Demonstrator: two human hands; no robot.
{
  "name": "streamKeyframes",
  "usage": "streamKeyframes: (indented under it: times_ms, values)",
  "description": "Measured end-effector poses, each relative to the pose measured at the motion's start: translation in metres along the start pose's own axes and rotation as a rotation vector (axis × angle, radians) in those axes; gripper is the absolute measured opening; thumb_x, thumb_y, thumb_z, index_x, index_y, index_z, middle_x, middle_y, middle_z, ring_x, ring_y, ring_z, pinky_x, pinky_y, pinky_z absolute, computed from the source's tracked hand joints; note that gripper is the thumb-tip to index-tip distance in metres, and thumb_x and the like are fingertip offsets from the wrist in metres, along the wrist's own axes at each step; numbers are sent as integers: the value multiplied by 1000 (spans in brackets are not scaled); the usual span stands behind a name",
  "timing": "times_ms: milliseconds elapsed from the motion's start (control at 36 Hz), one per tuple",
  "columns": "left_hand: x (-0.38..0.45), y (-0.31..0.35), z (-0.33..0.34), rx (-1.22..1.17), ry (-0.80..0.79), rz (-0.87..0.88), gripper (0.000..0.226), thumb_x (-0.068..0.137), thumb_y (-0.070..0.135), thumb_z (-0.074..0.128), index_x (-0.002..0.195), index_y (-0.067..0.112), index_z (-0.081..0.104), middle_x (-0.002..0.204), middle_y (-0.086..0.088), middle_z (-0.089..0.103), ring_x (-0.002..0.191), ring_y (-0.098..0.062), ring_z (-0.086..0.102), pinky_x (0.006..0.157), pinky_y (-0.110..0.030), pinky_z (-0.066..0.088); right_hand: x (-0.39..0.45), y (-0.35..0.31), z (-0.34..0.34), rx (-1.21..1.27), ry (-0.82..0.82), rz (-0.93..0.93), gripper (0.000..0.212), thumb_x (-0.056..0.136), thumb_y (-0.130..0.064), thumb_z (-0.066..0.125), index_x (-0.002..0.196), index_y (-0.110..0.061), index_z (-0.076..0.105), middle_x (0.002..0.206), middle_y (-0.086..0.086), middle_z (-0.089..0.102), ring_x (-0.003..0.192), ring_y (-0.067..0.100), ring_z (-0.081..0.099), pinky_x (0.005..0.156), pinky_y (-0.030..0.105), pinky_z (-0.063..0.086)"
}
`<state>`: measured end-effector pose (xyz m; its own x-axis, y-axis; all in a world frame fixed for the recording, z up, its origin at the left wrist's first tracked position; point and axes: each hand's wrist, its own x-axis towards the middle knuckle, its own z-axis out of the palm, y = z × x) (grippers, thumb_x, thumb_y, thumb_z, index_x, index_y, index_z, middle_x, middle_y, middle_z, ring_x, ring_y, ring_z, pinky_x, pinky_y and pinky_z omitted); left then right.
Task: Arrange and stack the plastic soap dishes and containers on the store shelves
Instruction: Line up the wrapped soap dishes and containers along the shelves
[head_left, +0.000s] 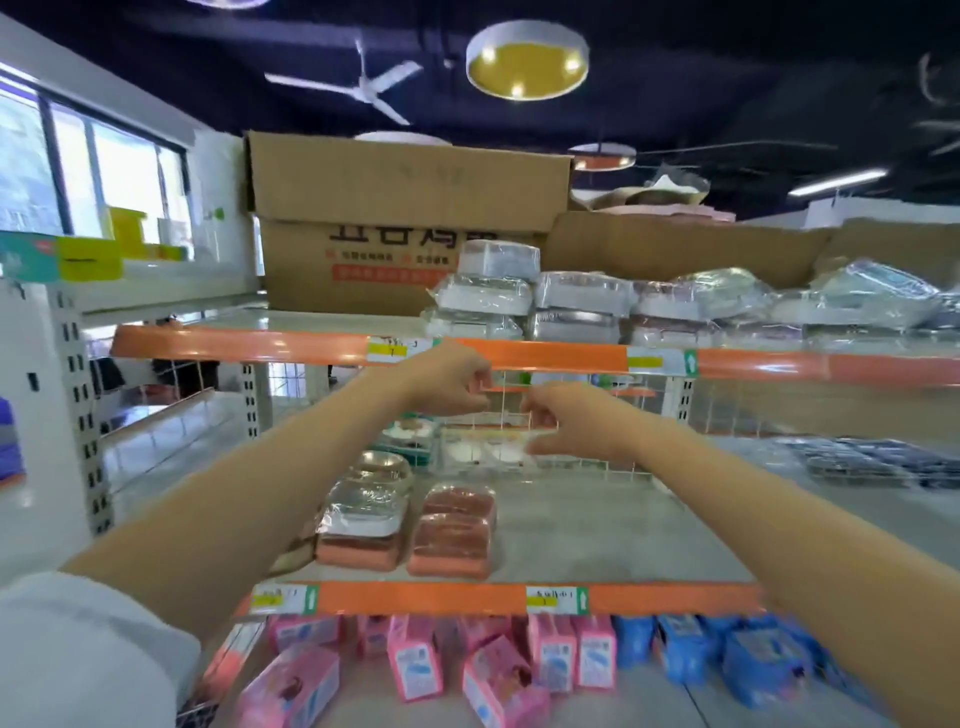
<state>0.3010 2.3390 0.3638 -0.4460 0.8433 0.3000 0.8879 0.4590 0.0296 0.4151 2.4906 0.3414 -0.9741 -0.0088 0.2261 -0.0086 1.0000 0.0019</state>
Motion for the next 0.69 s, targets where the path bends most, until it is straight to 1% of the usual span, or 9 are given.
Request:
streamKeyframes:
  times_ms: [56, 83, 139, 222, 306, 389, 444, 528, 694]
  values:
    - [5, 3, -17, 10, 59, -1, 26, 90, 18, 61, 113, 9, 62, 107, -5, 65, 92, -14, 57, 79, -22, 43, 4, 0, -20, -69, 68, -14, 42, 88, -35, 64, 121, -12, 53, 106, -1, 53, 101, 20, 53, 79, 28, 40]
    - [7, 4, -26, 19, 89, 5, 27, 89, 18, 62, 114, 9, 62, 106, -5, 65, 92, -14, 57, 79, -22, 43, 7, 1, -28, -84, 92, -17, 44, 88, -36, 64, 123, -13, 52, 112, 0, 54, 105, 21, 53, 84, 29, 42]
    - [12, 4, -41, 54, 128, 6, 28, 89, 20, 62, 113, 7, 62, 105, -7, 65, 95, -18, 59, 84, -29, 46, 13, 3, -45, -93, 119, -19, 47, 88, -37, 63, 127, -13, 51, 122, 2, 55, 108, 19, 52, 90, 29, 43]
    - [22, 0, -58, 85, 173, 0, 31, 89, 23, 61, 112, 3, 61, 107, -10, 63, 100, -25, 58, 89, -37, 45, 19, 6, -66, -97, 158, -19, 44, 90, -38, 61, 124, -11, 54, 115, 3, 55, 99, 16, 51, 79, 23, 42]
    - [33, -9, -67, 108, 214, -15, 39, 90, 28, 61, 121, 4, 57, 116, -9, 59, 107, -25, 55, 91, -33, 44, 28, 14, -79, -89, 194, 0, 48, 89, -38, 63, 127, -12, 52, 124, 4, 55, 112, 20, 53, 92, 29, 43]
    - [48, -24, -73, 113, 247, -48, 43, 90, 30, 60, 125, 4, 54, 121, -11, 55, 110, -26, 52, 93, -33, 42, 45, 25, -84, -112, 214, 17, 47, 87, -40, 65, 123, -11, 54, 120, 4, 56, 111, 22, 54, 91, 30, 42]
    - [60, -34, -76, 111, 249, -77, 47, 91, 34, 59, 127, 6, 52, 122, -11, 52, 112, -26, 51, 95, -34, 41, 58, 32, -87, -131, 213, 37, 50, 88, -41, 63, 127, -12, 53, 120, 5, 54, 113, 23, 52, 95, 33, 42]
    - [77, -48, -78, 108, 225, -91, 47, 93, 39, 56, 127, 7, 53, 122, -9, 51, 113, -25, 50, 94, -32, 39, 79, 43, -92, -166, 212, 68, 54, 91, -42, 58, 134, -12, 48, 128, 8, 49, 120, 25, 46, 102, 39, 39]
    - [107, -74, -84, 120, 170, -102, 48, 93, 43, 54, 124, 7, 56, 122, -7, 56, 109, -22, 54, 86, -26, 41, 126, 54, -107, -169, 259, 88, 53, 94, -42, 53, 135, -9, 47, 131, 11, 47, 124, 26, 42, 104, 37, 36]
